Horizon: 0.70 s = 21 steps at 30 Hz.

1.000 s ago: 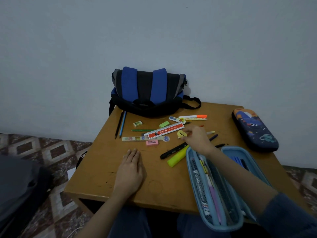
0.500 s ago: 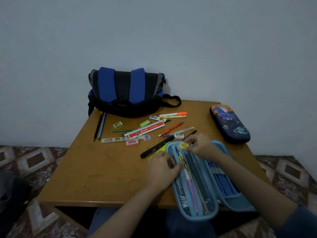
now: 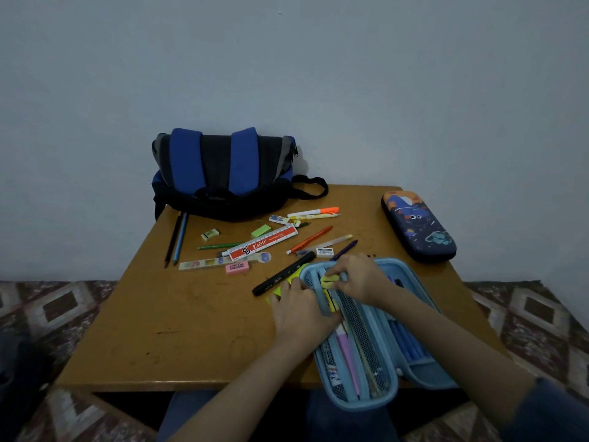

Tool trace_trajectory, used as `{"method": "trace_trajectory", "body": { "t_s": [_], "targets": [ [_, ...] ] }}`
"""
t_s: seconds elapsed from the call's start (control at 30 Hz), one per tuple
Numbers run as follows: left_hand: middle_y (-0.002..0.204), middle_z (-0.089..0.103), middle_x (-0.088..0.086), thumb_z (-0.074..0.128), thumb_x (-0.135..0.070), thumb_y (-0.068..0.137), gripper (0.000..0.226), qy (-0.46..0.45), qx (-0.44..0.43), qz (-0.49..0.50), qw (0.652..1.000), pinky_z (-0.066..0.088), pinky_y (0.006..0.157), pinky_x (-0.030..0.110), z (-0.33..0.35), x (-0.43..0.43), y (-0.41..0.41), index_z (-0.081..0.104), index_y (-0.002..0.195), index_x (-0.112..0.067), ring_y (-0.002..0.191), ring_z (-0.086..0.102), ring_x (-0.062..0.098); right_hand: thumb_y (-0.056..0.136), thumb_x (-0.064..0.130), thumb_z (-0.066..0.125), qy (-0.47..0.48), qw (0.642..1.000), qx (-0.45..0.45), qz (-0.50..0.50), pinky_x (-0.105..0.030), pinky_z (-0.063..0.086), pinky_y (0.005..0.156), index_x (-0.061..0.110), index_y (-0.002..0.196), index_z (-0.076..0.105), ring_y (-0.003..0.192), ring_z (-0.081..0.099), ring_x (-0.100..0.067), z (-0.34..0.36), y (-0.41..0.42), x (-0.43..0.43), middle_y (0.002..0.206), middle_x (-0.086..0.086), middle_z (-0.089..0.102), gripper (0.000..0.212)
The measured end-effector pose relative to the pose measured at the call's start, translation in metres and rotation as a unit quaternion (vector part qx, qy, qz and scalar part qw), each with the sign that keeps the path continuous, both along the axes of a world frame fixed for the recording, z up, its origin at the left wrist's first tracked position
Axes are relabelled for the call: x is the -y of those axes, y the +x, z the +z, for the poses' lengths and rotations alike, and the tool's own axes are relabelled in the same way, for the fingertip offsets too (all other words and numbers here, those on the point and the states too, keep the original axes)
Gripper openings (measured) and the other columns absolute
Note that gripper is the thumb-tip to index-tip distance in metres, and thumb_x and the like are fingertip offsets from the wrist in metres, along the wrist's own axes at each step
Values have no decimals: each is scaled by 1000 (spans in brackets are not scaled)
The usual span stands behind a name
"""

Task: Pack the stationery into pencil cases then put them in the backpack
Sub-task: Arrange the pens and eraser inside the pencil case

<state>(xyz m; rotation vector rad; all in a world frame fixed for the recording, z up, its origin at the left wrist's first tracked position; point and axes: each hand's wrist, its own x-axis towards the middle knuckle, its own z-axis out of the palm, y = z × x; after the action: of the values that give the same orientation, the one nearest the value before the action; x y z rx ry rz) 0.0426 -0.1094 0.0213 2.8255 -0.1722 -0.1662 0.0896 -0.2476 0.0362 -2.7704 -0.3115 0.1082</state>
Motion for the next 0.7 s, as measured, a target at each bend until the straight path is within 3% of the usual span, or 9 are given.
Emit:
{"method": "trace_trajectory", "body": {
  "t_s": [0.17, 0.33, 0.43, 0.47, 0.53, 0.6, 0.7],
  "targets": [
    [118, 53, 4, 61, -46, 80, 38, -21, -6, 11, 1000, 33, 98, 41, 1, -1, 4, 66, 98, -13, 117, 44, 24, 84, 20, 66, -22, 1000, -23, -3, -26, 49, 84, 16, 115, 67, 99, 62, -16, 1, 5, 0, 111, -3, 68, 31],
    [85, 64, -4, 60, -31, 82, 17, -146, 0, 25, 989, 39, 85, 33, 1, -9, 3, 70, 81, -18, 86, 58, 15, 85, 17, 63, -32, 999, -24, 10, -27, 49, 84, 14, 117, 66, 100, 61, -18, 1, 6, -7, 115, -5, 66, 32],
    [61, 54, -13, 59, -24, 83, 14, -214, 1, 22, 977, 41, 59, 18, 1, -13, 2, 68, 73, -20, 54, 47, 4, 85, 15, 62, -26, 999, -22, 16, -35, 53, 85, 13, 114, 67, 96, 64, -20, -1, 8, -11, 116, -5, 67, 30],
    [58, 51, -15, 59, -23, 83, 15, -225, -2, 21, 974, 33, 49, 10, 2, -13, 1, 66, 70, -21, 50, 43, 3, 85, 15, 63, -20, 1000, -17, 14, -37, 53, 86, 13, 113, 68, 96, 64, -20, -2, 9, -12, 115, -5, 68, 29],
    [59, 51, -15, 60, -21, 83, 18, -242, -4, 22, 970, 32, 43, 10, 1, -15, 0, 62, 66, -22, 50, 44, 3, 83, 15, 65, 1, 1000, 8, 5, -37, 53, 86, 13, 108, 70, 95, 65, -18, -6, 8, -14, 111, -3, 70, 26],
    [65, 58, -9, 60, -19, 82, 20, -253, -2, 23, 967, 31, 43, 10, -1, -16, -1, 60, 62, -23, 55, 46, 4, 80, 15, 68, 48, 998, 38, -15, -30, 51, 82, 13, 100, 71, 87, 64, -12, -12, 4, -13, 102, -2, 71, 21],
    [75, 64, -2, 61, -17, 81, 25, -267, -5, 22, 963, 32, 48, 11, -3, -16, -1, 57, 57, -25, 63, 51, 5, 77, 14, 73, 136, 987, 62, -55, -8, 37, 54, 9, 86, 69, 59, 56, 5, -17, -5, -10, 86, -1, 69, 11]
  ]
}}
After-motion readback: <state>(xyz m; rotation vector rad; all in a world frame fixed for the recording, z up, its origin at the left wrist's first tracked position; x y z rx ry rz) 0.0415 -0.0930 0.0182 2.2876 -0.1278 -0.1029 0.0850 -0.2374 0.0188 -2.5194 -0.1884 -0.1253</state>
